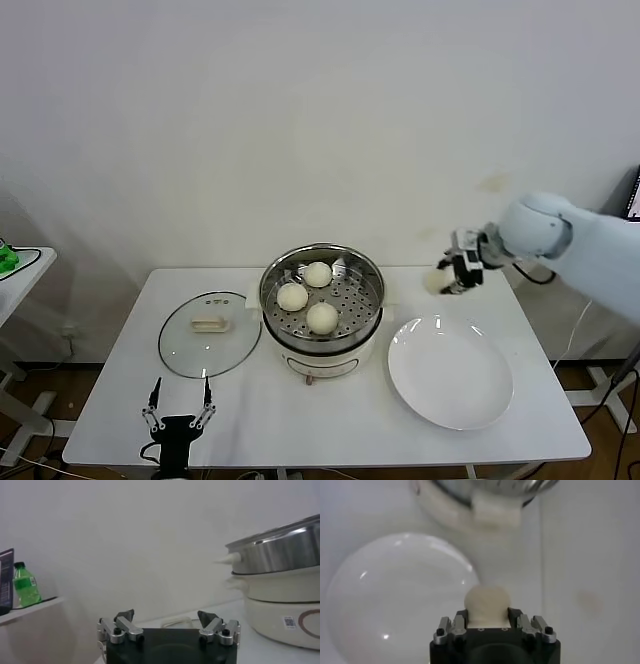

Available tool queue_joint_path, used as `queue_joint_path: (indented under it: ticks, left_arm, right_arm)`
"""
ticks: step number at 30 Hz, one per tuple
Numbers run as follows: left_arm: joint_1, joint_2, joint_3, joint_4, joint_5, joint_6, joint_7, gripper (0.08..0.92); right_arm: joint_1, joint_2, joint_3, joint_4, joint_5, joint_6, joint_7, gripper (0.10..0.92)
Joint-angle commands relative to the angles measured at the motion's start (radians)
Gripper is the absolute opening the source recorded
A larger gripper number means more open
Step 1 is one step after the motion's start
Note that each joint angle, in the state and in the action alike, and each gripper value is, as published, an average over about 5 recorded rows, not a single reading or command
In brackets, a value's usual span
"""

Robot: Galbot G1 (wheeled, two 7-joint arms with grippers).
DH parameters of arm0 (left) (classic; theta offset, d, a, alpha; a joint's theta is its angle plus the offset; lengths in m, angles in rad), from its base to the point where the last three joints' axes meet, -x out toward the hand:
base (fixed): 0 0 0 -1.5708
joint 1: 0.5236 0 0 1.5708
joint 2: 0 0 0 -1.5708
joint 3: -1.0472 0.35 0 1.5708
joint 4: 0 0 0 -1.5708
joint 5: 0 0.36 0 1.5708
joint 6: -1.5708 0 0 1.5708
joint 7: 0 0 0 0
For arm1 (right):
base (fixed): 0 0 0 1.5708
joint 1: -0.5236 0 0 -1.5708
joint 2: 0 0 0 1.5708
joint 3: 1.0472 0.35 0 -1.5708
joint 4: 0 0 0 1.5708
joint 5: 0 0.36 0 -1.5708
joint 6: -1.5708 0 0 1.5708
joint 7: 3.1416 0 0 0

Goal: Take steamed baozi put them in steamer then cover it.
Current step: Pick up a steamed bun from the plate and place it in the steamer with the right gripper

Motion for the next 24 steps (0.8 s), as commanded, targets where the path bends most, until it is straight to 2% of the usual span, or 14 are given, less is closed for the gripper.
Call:
queue_joint_path:
  ticks: [1,11,24]
  left_arm:
    - [-0.002,0.001,0.002,0.001,0.002,0.001,0.000,0.823]
    - [-0.003,0.000,0.003,-0.009,0.001,-0.002,0.000,0.823]
    - [-0.007,-0.004,-0.003,-0.012,-0.009,-0.017,0.000,0.823]
  right_arm:
    - [0.210,0.235,-0.153,0.012,0.275,-0.109,0.103,0.517]
    - [0.170,0.407,-0.233,-0.087,0.432,-0.170,0.140,0.518]
    - [0.048,0.453,-0.206,-0.194,0.377,-0.176,0.131,0.517]
